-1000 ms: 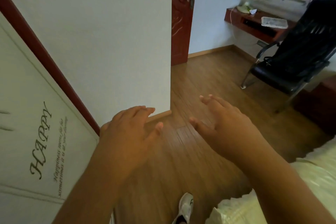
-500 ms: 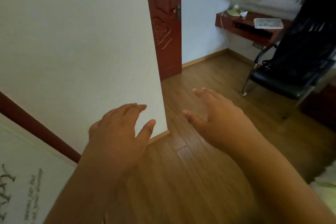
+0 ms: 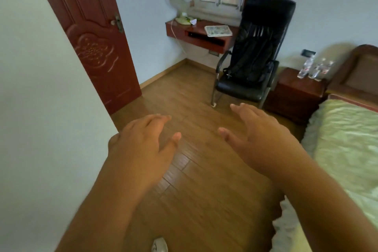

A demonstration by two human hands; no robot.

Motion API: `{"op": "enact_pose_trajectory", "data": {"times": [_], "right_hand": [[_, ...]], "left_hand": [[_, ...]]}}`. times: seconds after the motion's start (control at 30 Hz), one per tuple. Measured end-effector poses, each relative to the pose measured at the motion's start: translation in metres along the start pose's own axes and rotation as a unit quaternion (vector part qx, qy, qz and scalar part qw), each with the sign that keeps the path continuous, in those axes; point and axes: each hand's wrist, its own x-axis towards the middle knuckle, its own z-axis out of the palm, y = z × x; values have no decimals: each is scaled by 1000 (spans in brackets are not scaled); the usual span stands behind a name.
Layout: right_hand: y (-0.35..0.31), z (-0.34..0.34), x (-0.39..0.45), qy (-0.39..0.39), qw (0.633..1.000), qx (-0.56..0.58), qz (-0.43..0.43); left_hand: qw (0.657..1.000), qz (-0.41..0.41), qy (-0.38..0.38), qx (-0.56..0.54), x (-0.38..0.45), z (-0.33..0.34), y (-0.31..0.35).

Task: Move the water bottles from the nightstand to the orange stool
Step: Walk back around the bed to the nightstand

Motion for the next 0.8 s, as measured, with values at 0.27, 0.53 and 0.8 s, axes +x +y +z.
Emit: {"op": "enact_pose_trajectory", "data": {"times": [0.27,0.53,0.8], "right_hand": [[-45,-1,70,45,994,-1,101],[-70,21,117,38,988,-11,147],[-44,11,163,56,981,7,183]], "left_hand": [[993,113,19,-25,115,-24,-34],[986,151,-56,-33,187,-13,-63],[979,193,-58,-33,245,1,-37]]}}
